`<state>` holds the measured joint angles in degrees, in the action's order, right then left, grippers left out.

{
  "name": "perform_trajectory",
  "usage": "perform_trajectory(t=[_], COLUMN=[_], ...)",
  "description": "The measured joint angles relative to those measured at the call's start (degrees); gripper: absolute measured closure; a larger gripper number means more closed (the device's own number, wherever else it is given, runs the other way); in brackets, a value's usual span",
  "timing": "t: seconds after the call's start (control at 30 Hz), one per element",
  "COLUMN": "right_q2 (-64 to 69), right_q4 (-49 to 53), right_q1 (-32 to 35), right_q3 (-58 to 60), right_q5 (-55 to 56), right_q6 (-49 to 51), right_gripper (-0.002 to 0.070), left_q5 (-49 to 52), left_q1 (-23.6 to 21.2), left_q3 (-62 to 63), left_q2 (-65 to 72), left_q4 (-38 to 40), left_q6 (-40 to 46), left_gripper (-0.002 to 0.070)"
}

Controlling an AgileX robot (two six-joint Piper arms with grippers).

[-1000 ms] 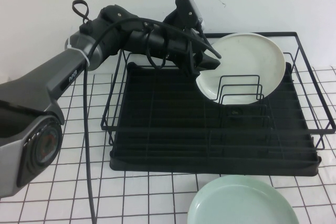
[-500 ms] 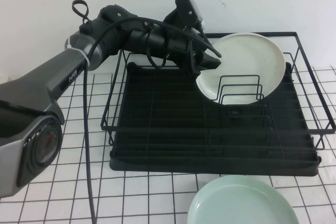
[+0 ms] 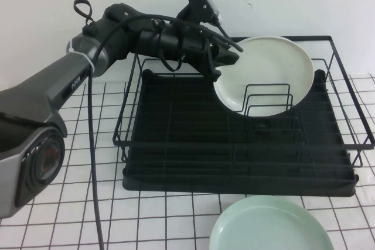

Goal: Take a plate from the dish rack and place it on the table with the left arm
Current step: Grasp the plate from the shelf, then place the plate from the table

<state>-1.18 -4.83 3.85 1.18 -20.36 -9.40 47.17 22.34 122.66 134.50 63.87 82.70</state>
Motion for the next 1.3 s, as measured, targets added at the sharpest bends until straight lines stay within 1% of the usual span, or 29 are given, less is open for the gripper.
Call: perform_trajectory(t=[0.13,0.47,0.53,0.7,0.8,0.87,0.97,1.07,1.13,1.2,1.3], right_q2=[0.0,0.0,0.0,0.0,0.0,0.0,0.0,0.0,0.0,0.0,0.0], right_q4=[0.0,0.0,0.0,0.0,0.0,0.0,0.0,0.0,0.0,0.0,0.0], right_q1=[0.0,0.0,0.0,0.0,0.0,0.0,0.0,0.0,0.0,0.0,0.0], right_q3=[0.0,0.0,0.0,0.0,0.0,0.0,0.0,0.0,0.0,0.0,0.0], right_q5=[0.0,0.0,0.0,0.0,0.0,0.0,0.0,0.0,0.0,0.0,0.0], right_q6=[0.0,0.0,0.0,0.0,0.0,0.0,0.0,0.0,0.0,0.0,0.0], right_gripper=[0.0678,0.0678,0.0678,0.0678,0.0678,0.0678,0.0678,0.0678,0.0678,0.0678,0.0678], left_q5=[-0.4,-0.7,0.4,1.6,2.1,2.5,5.5,11.3,16.5,21.2,23.6], left_q1=[-0.2,-0.3,-0.3,-0.3,-0.3,-0.3,0.0,1.0,1.8,2.8,5.4], left_q3=[0.0,0.0,0.0,0.0,0.0,0.0,0.0,0.0,0.0,0.0,-1.3], left_q2=[-1.3,-8.4,-9.8,-13.1,-15.2,-16.8,-19.5,-22.1,-23.4,-24.1,-25.5], left_q4=[-0.5,-0.3,-0.2,-0.5,-0.6,-1.8,-6.8,-14.5,-17.9,-20.3,-25.3], left_q6=[-1.8,-2.3,-2.4,-2.7,-4.6,-7.3,-15.0,-27.3,-36.4,-42.3,-48.7], left_gripper=[0.0583,0.0594,0.0619,0.0619,0.0619,0.0619,0.0619,0.0619,0.0619,0.0619,0.0619])
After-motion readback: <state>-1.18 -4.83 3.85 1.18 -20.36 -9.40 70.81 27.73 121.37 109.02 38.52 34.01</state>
